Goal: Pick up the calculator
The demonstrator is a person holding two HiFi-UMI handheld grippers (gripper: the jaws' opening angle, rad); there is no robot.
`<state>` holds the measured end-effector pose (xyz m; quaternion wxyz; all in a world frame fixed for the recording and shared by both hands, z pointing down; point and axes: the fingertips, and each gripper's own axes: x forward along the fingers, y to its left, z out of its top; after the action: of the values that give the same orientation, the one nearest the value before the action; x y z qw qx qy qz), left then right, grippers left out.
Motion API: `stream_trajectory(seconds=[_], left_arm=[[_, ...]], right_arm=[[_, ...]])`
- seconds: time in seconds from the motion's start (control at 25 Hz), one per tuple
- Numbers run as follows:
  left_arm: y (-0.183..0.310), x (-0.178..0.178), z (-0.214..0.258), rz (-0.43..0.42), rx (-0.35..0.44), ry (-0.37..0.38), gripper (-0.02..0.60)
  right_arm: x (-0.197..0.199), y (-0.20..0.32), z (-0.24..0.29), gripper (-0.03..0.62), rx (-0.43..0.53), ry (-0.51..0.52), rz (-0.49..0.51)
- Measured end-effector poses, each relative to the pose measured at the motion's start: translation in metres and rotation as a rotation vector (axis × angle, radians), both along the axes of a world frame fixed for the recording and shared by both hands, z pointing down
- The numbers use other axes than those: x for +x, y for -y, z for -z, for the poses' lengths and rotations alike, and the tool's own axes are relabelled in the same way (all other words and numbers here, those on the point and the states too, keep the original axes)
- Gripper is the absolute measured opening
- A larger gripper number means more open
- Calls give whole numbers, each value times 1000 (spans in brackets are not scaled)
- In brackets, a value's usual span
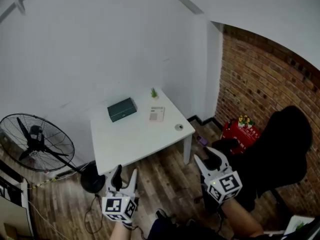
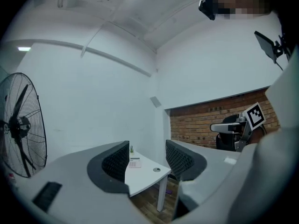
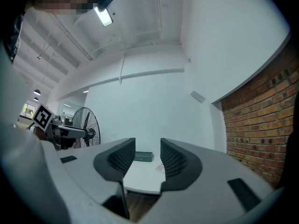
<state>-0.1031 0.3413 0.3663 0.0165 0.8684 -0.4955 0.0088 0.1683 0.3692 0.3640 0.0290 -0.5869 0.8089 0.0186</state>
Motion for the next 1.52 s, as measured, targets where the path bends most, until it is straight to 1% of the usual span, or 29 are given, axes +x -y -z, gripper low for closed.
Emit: stream_trajectory(seconds=[0.08,0.28,0.4,0.48,0.68,0.8,1.0,1.16,1.36,1.52], left_arm=[[7,-14,-7,5,-16,-13,238],[47,-45,-32,-11,-68,-32,241],[77,-60,-37,-33,-69,-43,241],[101,-76,-38,-43,-72,-59,241],[159,-121,-49,-52,-116,-111,241],[189,-135,-58,-83,-129,-137,241],[225,-149,-74,-137,-171,-159,241],[248,-150,-79,-166,-184,-169,241],[271,-134,-84,-198,-192,-172,241],[287,-125,-87,-192,-204,-163,241]], right_arm=[[-10,12,-5,196,-12,6,10],[-44,50,-18,195,-43,4,26],[-67,75,-22,196,-61,-29,25],[-81,97,-23,196,-68,-38,11],[-108,143,-28,187,-97,-14,-36],[-116,166,-29,186,-105,-8,-76],[-132,192,-28,179,-117,-3,-125],[-138,203,-29,179,-130,-8,-145],[-118,219,-37,176,-144,4,-191],[-110,242,-45,175,-147,29,-184]])
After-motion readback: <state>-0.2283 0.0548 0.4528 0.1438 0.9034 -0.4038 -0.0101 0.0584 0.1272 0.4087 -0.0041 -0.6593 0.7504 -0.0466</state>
